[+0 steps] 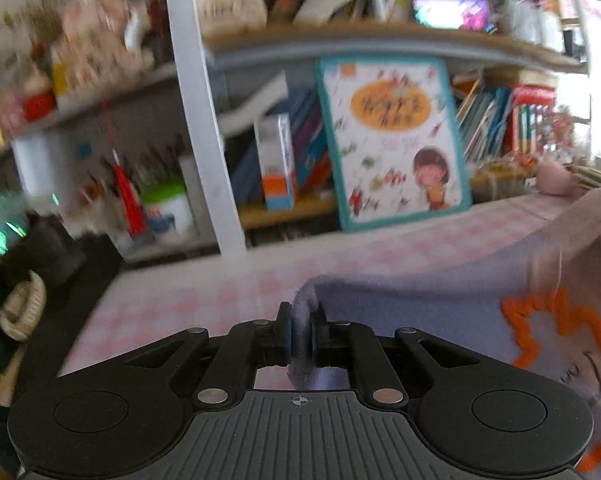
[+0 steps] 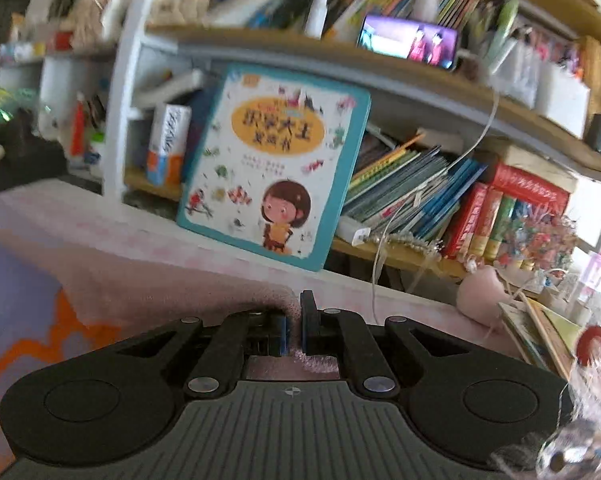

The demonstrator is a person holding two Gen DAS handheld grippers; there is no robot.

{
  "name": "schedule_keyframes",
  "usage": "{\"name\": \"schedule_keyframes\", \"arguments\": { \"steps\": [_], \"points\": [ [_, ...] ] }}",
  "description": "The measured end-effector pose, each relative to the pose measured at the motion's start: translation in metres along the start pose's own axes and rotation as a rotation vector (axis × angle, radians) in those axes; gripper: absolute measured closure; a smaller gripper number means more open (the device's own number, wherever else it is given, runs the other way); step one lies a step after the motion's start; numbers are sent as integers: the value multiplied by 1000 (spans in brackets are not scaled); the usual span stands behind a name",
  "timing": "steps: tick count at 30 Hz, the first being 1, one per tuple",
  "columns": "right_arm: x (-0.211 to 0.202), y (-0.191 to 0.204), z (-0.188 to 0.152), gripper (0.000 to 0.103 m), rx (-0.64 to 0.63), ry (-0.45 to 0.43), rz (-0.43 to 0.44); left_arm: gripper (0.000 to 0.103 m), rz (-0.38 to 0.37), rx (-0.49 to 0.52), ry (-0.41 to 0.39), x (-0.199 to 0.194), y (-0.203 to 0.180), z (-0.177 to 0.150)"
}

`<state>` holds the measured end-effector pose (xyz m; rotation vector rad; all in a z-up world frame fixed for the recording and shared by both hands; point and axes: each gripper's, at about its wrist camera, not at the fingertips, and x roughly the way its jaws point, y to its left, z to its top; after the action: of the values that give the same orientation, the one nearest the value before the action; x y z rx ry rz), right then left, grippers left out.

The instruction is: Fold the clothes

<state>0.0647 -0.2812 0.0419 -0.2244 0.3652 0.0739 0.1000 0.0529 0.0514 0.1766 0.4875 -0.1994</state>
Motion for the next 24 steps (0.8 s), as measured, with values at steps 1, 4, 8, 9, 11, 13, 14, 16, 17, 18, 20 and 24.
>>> {"name": "schedule_keyframes", "arguments": {
  "steps": [1,4,8,9,11,13,14,16,17,18,20,24],
  "points": [
    [18,1,-1,97,0,36,3,93,1,7,25,13,1,5],
    [66,-4,0,94,12,175,8,84,44,35,122,50,1,15],
    [79,-1,-17,66,-59,282,-25,51,79,64,173,55,0,3],
    [72,1,-22,54,-91,264,-28,36,75,83,152,45,0,-1],
    [46,4,-31,46,-130,215,-6,27,61,109,123,21,-2,-13],
    [13,5,-42,46,-144,182,32,27,37,114,116,-8,-4,-28],
    [-2,6,-46,46,-145,170,54,27,25,116,112,-23,-6,-36],
    [-34,8,-57,46,-137,152,104,27,-13,104,109,-48,-10,-51],
    [-49,9,-62,46,-122,149,135,27,-49,75,111,-59,-13,-58],
    [-63,11,-67,46,-100,149,168,27,-87,43,112,-70,-15,-65],
    [-90,14,-77,47,-55,148,230,27,-149,-47,113,-90,-17,-79],
    [-121,21,-96,69,38,163,256,42,-178,-182,117,-106,-19,-96]
  ]
}}
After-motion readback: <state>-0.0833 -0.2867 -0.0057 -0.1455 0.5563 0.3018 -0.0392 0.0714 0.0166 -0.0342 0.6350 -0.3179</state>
